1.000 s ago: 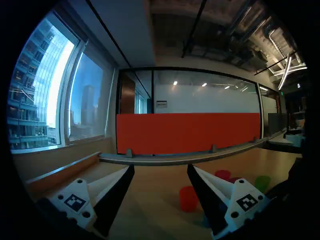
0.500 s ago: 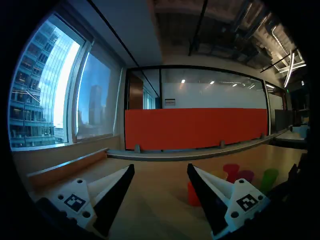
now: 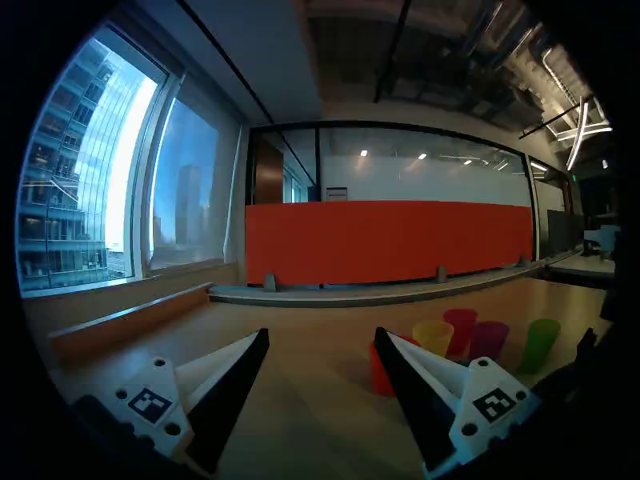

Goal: Pour water

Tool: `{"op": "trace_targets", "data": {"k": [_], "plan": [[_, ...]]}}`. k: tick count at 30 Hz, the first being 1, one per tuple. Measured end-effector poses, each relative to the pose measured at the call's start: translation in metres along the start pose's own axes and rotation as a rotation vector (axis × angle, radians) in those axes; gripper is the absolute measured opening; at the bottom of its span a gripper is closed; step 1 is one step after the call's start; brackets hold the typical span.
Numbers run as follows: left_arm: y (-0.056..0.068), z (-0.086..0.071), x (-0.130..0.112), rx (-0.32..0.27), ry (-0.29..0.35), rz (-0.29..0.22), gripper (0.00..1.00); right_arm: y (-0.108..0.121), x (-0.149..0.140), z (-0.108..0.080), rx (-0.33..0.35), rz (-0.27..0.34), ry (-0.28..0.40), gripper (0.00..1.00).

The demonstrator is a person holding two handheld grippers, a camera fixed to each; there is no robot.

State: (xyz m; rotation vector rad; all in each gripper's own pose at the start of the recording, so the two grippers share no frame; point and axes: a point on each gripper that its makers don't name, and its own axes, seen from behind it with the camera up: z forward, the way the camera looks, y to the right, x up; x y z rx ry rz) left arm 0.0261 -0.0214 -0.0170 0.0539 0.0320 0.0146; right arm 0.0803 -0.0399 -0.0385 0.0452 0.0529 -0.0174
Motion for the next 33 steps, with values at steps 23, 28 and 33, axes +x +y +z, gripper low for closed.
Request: {"op": "trace_targets", "data": {"k": [23, 28, 33], "plan": [[0.023, 0.012, -0.003, -0.036, 0.012, 0.005, 0.98, 0.010, -0.003, -0.006, -0.026, -0.018, -0.013, 1.00], [0.023, 0.013, -0.006, -0.036, 0.009, 0.001, 0.98, 0.010, -0.003, -0.008, -0.023, -0.017, -0.013, 1.00], [0.021, 0.013, -0.011, -0.035, 0.002, -0.011, 0.98, 0.010, -0.002, -0.009, -0.023, -0.017, -0.013, 1.00]]}}
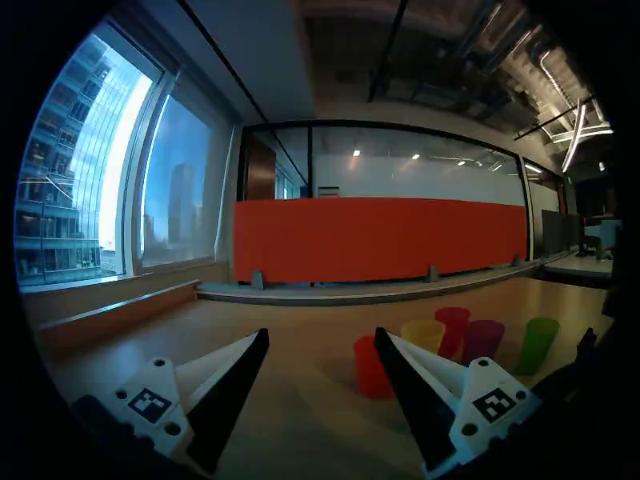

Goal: Pour water

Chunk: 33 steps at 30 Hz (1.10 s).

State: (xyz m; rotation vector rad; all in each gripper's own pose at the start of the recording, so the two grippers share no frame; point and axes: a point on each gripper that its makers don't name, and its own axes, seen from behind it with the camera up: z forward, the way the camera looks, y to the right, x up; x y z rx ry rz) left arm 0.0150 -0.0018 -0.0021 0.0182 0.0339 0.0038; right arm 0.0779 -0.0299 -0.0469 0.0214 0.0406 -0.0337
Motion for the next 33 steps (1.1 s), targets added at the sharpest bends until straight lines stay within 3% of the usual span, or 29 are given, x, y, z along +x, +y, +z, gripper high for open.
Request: {"op": "trace_targets", "data": {"k": [33], "plan": [[0.004, 0.004, -0.015, -0.021, -0.033, -0.007, 0.98, -0.001, 0.007, 0.000, 0.009, -0.007, 0.015, 1.00]]}}
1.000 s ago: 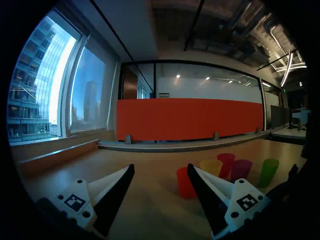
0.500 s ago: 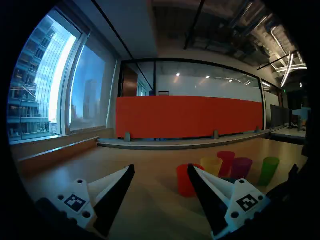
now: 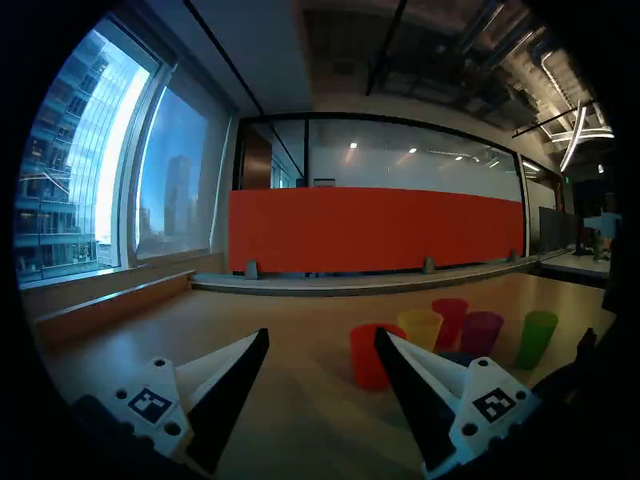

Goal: Pour water

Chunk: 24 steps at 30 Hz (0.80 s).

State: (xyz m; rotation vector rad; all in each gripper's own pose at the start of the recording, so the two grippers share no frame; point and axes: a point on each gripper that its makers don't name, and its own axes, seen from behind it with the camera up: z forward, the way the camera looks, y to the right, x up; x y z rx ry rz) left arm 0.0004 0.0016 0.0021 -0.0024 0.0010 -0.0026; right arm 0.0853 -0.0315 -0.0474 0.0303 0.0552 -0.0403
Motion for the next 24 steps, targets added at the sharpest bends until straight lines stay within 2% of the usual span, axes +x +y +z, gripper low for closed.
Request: {"op": "trace_targets", "data": {"k": [24], "plan": [[0.0005, 0.0003, -0.0019, 0.000, -0.002, 0.001, 0.98, 0.0045, -0.0058, -0.0040, 0.039, -0.034, 0.025, 1.00]]}}
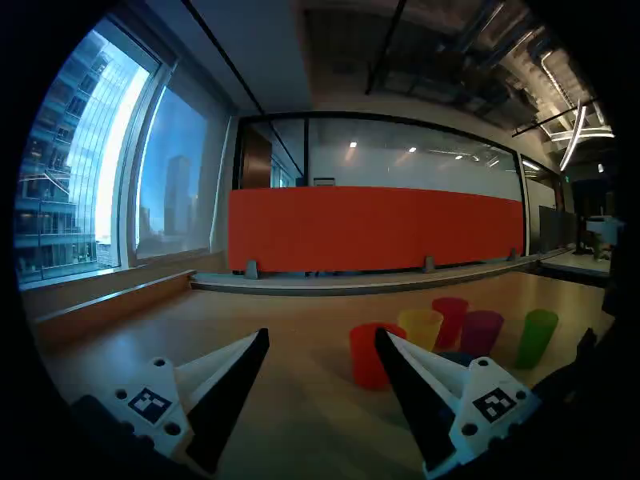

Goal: Pour water

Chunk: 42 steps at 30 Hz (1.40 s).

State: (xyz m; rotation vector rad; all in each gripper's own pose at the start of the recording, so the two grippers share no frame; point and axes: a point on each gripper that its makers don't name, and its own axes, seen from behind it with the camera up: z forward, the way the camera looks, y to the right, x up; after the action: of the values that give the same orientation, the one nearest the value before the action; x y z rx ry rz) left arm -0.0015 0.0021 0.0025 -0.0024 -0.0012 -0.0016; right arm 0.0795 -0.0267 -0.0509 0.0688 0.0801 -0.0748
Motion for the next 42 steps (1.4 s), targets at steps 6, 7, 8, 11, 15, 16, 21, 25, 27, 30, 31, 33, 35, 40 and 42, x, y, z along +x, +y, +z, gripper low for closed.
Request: {"op": "trace_targets", "data": {"k": [6, 7, 8, 11, 15, 16, 21, 25, 27, 30, 31, 33, 35, 40, 42], "plan": [[0.000, 0.000, 0.000, 0.000, 0.000, 0.001, 0.98, 0.003, -0.006, 0.004, 0.001, 0.022, 0.011, 1.00], [0.000, 0.000, 0.000, 0.000, 0.000, 0.001, 0.98, 0.004, -0.008, 0.005, -0.002, 0.026, 0.012, 1.00], [0.000, 0.000, 0.000, 0.000, 0.000, 0.000, 0.98, 0.006, -0.010, 0.006, -0.006, 0.031, 0.012, 1.00], [0.000, 0.000, 0.000, 0.000, 0.000, 0.001, 0.98, 0.010, -0.016, 0.010, -0.021, 0.044, 0.013, 1.00], [0.000, 0.000, 0.000, 0.000, 0.000, 0.001, 0.98, 0.013, -0.025, 0.014, -0.037, 0.053, 0.012, 1.00], [0.000, 0.000, 0.000, 0.000, 0.000, 0.001, 0.98, 0.013, -0.028, 0.015, -0.037, 0.053, 0.011, 1.00], [0.000, 0.000, 0.000, 0.000, 0.000, 0.001, 0.98, 0.017, -0.041, 0.018, -0.049, 0.061, 0.002, 1.00], [0.000, 0.000, 0.000, 0.000, 0.000, 0.001, 0.98, 0.024, -0.048, 0.021, -0.073, 0.077, -0.003, 1.00], [0.000, 0.000, 0.000, 0.000, 0.000, 0.000, 0.98, 0.025, -0.053, 0.023, -0.081, 0.084, -0.005, 1.00], [0.000, 0.000, 0.000, 0.000, 0.000, 0.001, 0.98, 0.026, -0.062, 0.025, -0.084, 0.087, -0.015, 1.00], [0.000, 0.000, 0.000, 0.000, 0.000, 0.001, 0.98, 0.027, -0.065, 0.025, -0.086, 0.086, -0.018, 1.00], [0.000, 0.001, 0.000, 0.000, 0.000, 0.001, 0.98, 0.028, -0.070, 0.026, -0.091, 0.083, -0.025, 1.00], [0.000, 0.001, 0.000, 0.000, 0.000, 0.000, 0.98, 0.028, -0.074, 0.027, -0.090, 0.080, -0.028, 1.00], [0.000, 0.000, 0.000, 0.000, 0.000, 0.001, 0.98, 0.025, -0.080, 0.030, -0.082, 0.075, -0.033, 1.00], [0.000, 0.000, 0.000, 0.000, 0.000, 0.001, 0.98, 0.024, -0.083, 0.030, -0.080, 0.075, -0.040, 1.00]]}}
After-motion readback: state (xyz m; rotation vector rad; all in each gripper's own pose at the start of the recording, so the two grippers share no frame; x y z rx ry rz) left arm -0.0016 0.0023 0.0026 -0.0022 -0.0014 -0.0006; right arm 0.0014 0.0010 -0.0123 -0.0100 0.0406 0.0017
